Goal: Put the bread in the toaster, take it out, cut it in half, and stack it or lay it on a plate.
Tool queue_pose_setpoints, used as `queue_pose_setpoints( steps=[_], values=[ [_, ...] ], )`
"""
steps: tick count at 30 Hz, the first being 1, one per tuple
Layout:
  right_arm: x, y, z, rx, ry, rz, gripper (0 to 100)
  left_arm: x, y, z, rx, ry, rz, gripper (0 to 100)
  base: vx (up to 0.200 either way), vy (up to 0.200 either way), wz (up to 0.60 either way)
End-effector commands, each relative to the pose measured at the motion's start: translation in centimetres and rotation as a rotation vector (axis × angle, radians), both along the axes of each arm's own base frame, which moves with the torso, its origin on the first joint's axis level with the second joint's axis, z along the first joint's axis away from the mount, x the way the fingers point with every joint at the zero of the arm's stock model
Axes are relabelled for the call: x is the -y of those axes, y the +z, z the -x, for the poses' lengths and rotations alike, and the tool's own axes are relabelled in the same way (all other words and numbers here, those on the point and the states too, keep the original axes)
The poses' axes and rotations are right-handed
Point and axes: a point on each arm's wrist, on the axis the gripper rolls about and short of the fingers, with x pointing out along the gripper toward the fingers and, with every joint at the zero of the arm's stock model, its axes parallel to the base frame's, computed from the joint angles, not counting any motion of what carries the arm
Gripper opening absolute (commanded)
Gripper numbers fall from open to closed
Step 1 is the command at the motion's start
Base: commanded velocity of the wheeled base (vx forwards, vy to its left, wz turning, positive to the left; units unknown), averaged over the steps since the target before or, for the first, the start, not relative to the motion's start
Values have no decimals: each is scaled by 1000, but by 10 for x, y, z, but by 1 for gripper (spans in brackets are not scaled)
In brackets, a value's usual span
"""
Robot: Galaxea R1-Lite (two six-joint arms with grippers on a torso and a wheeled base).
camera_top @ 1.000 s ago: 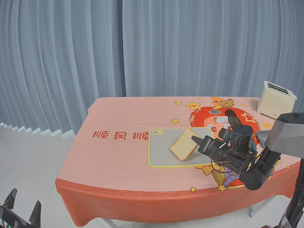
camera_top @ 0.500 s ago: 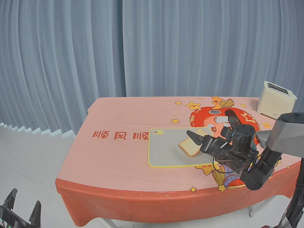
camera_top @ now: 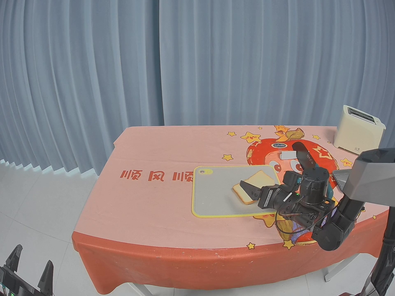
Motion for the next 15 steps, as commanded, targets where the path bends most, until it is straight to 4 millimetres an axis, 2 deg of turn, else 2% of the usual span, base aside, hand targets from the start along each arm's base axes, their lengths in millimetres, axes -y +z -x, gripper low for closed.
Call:
queue_pose_setpoints(
  steps=[1,8,15],
  values=[
    [2,5,-2,23,0,18,100,0,-5,-1,-18,0,0,100,0,0,0],
    [-3,8,-9,2,20,89,100,0,-5,-1,-18,0,0,100,0,0,0],
    [-6,30,-9,-51,30,117,100,0,-5,-1,-18,0,0,100,0,0,0]
  ],
)
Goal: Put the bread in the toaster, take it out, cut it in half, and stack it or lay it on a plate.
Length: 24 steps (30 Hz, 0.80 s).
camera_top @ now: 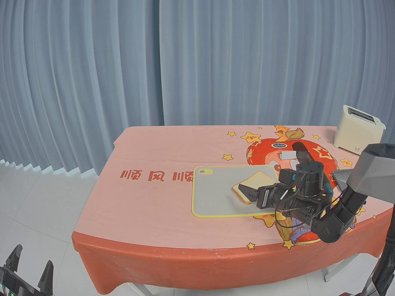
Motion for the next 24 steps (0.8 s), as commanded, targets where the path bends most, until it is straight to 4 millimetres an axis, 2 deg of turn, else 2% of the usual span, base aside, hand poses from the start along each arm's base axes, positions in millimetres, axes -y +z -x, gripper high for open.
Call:
queue_pose_setpoints(
  steps=[1,16,24],
  values=[
    [-1,24,1,-4,4,3,100,0,-5,-1,-18,0,0,100,0,0,0],
    [0,36,-6,-106,-6,62,100,0,-5,-1,-18,0,0,100,0,0,0],
    [-9,43,-13,-154,-9,56,100,0,-5,-1,-18,0,0,100,0,0,0]
  ],
)
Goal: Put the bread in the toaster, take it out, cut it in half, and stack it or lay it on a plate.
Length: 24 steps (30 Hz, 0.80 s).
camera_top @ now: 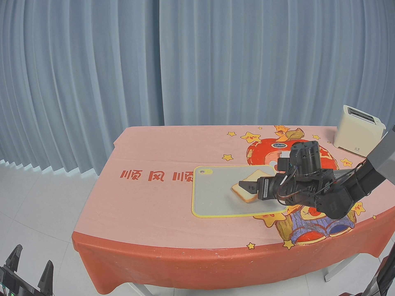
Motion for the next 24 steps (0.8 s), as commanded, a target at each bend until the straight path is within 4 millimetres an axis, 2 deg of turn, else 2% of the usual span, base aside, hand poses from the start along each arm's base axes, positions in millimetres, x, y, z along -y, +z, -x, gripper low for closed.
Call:
queue_pose_setpoints(
  steps=[1,7,13,24],
  values=[
    [-5,6,-1,6,0,-13,100,0,-5,-1,-18,0,2,100,0,0,0],
    [2,6,4,-45,-54,29,100,0,-5,-1,-18,0,2,100,0,0,0],
    [-4,5,10,-67,-51,18,100,0,-5,-1,-18,0,2,100,0,0,0],
    [-5,1,9,-77,-74,39,100,0,-5,-1,-18,0,0,100,0,0,0]
  ],
)
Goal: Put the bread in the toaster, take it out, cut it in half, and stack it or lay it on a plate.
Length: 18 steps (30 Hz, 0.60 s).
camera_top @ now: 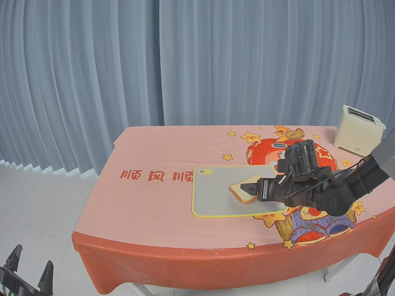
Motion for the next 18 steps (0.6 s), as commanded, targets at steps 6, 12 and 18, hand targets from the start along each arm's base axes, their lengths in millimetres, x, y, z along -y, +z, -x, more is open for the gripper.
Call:
queue_pose_setpoints(
  steps=[6,12,18],
  values=[
    [1,1,-5,3,-24,-24,100,0,-5,-1,-18,0,0,100,0,0,0],
    [0,1,-6,-1,-29,-29,100,0,-5,-1,-18,0,0,100,0,0,0],
    [2,9,1,16,-23,-38,100,0,-5,-1,-18,0,2,100,0,0,0]
  ],
)
